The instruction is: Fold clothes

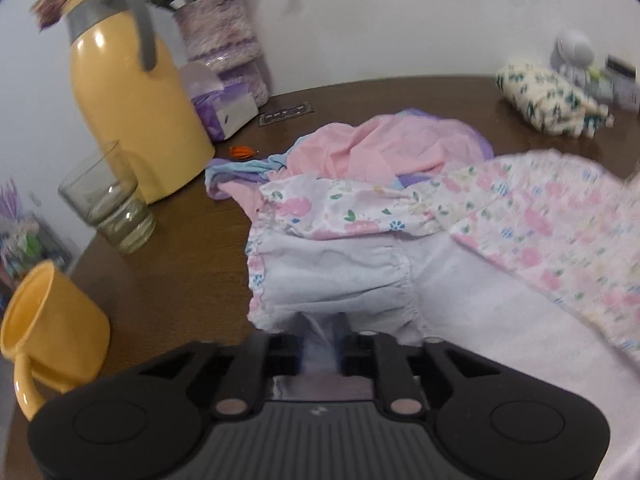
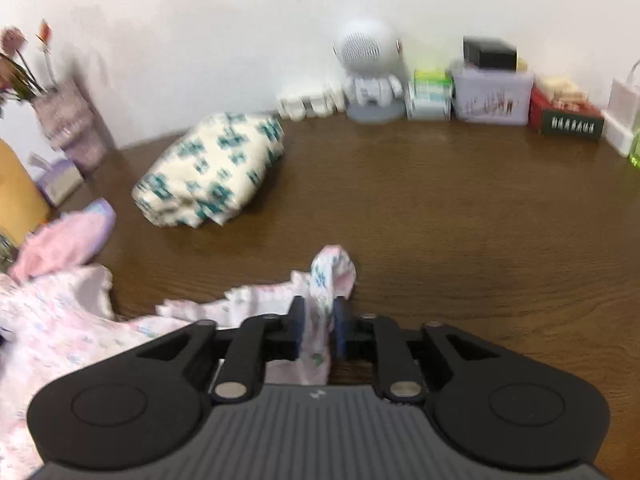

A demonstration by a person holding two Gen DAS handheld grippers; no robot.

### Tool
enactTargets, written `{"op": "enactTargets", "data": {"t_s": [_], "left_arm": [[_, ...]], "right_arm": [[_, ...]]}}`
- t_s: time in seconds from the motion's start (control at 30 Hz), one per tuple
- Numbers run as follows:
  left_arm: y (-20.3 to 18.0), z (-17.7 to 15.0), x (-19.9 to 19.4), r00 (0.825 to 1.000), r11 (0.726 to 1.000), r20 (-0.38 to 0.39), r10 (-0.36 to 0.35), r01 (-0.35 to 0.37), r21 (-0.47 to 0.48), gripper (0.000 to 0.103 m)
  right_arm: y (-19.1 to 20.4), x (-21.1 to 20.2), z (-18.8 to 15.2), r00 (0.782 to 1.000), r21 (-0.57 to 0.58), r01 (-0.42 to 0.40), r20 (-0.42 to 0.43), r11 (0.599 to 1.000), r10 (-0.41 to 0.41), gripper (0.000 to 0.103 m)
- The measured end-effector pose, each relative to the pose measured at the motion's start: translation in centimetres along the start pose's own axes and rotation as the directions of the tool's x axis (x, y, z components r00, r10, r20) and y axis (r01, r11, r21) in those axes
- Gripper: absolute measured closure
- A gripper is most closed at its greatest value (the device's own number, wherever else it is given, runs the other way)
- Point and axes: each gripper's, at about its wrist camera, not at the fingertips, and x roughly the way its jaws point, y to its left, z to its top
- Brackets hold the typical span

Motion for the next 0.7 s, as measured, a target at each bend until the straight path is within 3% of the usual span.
{"op": "enactTargets", "data": {"t_s": [0.03,0.2,0.33,0.37,0.53,0.7], "left_arm": [[0.2,-0.2,-1.1,1.0,1.0,0.013,-0.019,0.019,-0.013,0.068],[0.3,-2.9,-7.7,0.989,0.99,0.037,-0.144,0.144,-0.002,0.038],[-0.6,-6.8,-13.2,0.971,0.968,0.03,-0.239,0.236,0.084,0.031],[-0.7,-7.7,-14.0,0.972,0.969,0.023,-0.232,0.229,0.091,0.03],[0.6,-11.1,-15.2,0.99,0.989,-0.028,-0.142,0.143,0.039,0.03],[2.3,-12.9,-13.5,0.979,0.982,-0.073,-0.191,0.189,-0.026,0.031]], "right_arm": [[0.3,-1.2,0.0,1.0,-0.016,-0.01,0.014,1.0,0.01,0.067],[3.2,-6.5,-1.7,0.995,-0.134,-0.092,0.01,0.987,0.094,0.062],[6.5,-8.5,-4.1,0.981,-0.217,-0.192,-0.038,0.957,0.188,0.059],[7.5,-8.8,-4.9,0.972,-0.248,-0.233,-0.064,0.94,0.224,0.059],[14.8,-9.0,-9.2,0.917,-0.436,-0.398,-0.216,0.807,0.336,0.06],[21.6,-9.3,-13.8,0.864,-0.582,-0.503,-0.335,0.639,0.375,0.061]]}}
